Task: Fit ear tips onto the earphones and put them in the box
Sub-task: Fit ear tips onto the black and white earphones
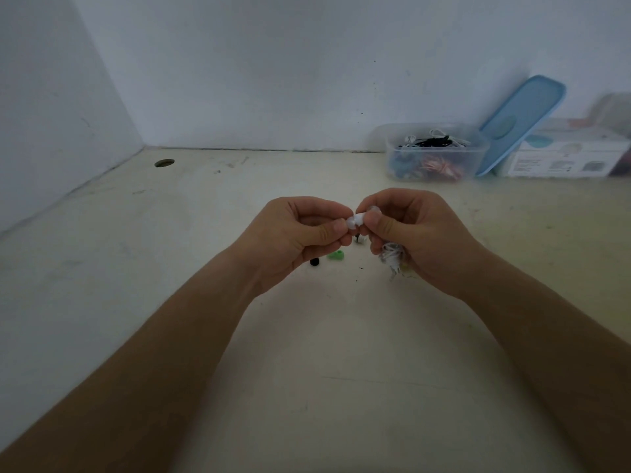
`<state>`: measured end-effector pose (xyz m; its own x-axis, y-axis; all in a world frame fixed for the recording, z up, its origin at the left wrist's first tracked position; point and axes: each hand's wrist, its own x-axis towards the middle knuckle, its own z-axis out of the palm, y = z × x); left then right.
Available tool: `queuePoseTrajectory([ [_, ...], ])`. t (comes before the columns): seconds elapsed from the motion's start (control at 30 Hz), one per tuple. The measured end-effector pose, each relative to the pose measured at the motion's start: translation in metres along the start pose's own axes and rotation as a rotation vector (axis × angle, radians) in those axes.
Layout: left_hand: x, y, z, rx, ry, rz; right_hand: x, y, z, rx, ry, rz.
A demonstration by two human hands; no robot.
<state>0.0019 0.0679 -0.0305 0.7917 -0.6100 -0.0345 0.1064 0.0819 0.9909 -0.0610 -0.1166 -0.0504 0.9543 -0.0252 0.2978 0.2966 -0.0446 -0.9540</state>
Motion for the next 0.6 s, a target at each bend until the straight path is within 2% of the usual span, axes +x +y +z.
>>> queuePoseTrajectory([
  [0.6,0.0014,-0.0033,0.0033,0.014,0.061,0.025,-0.0008,0.0000,0.0019,-0.169,0.115,-0.059],
])
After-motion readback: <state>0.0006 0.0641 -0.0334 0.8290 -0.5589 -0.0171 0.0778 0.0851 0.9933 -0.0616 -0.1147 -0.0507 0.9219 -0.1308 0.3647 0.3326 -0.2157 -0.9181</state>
